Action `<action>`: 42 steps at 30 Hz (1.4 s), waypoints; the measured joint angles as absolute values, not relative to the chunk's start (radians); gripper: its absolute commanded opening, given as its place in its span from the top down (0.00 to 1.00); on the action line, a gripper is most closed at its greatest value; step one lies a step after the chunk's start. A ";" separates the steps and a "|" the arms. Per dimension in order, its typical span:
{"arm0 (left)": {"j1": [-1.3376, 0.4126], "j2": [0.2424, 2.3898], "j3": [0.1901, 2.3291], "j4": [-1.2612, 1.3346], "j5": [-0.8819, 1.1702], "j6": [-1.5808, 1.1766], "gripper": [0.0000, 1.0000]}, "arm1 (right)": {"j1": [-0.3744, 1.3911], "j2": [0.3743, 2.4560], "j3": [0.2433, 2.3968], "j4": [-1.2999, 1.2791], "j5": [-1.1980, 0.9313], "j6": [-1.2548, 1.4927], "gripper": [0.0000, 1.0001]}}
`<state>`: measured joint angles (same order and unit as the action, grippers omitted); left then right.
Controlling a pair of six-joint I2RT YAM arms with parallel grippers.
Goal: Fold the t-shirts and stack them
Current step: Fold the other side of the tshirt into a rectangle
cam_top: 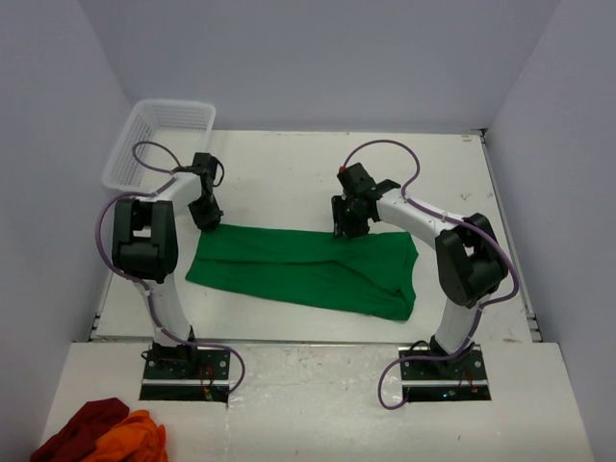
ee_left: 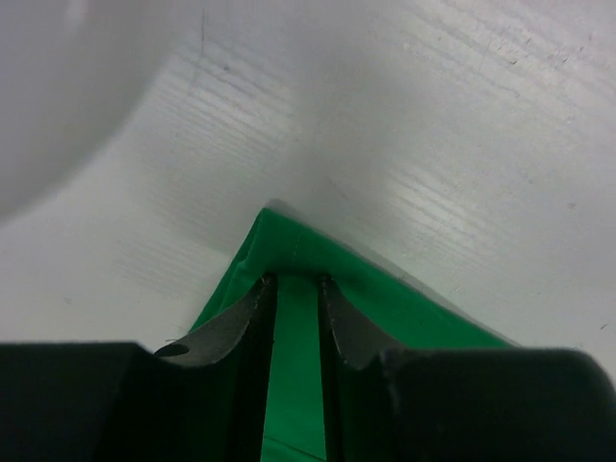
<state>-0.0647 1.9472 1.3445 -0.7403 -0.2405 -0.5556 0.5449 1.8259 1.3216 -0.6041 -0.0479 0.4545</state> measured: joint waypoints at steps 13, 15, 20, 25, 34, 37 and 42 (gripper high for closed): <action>-0.043 1.977 1.378 -0.707 -0.210 -0.552 1.00 | 0.545 1.826 1.322 -0.603 -0.061 0.455 0.56; -0.042 1.977 1.378 -0.706 -0.208 -0.550 1.00 | 0.545 1.826 1.322 -0.602 -0.066 0.455 0.56; -0.039 1.972 1.378 -0.706 -0.199 -0.545 1.00 | 0.545 1.826 1.322 -0.598 -0.068 0.455 0.56; -0.043 1.920 1.376 -0.713 -0.188 -0.545 1.00 | 0.545 1.826 1.321 -0.596 -0.068 0.455 0.56; -0.062 1.859 1.440 -0.738 -0.187 -0.545 1.00 | 0.545 1.826 1.322 -0.597 -0.070 0.455 0.56; -0.062 1.915 1.520 -0.760 -0.189 -0.540 1.00 | 0.545 1.826 1.322 -0.597 -0.070 0.455 0.56; -0.062 2.037 1.620 -0.772 -0.214 -0.538 0.91 | 0.545 1.826 1.321 -0.597 -0.070 0.455 0.56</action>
<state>-0.0620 2.0369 1.6196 -0.7715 -0.2142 -0.5377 0.5449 1.8259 1.3212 -0.5968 -0.0700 0.4545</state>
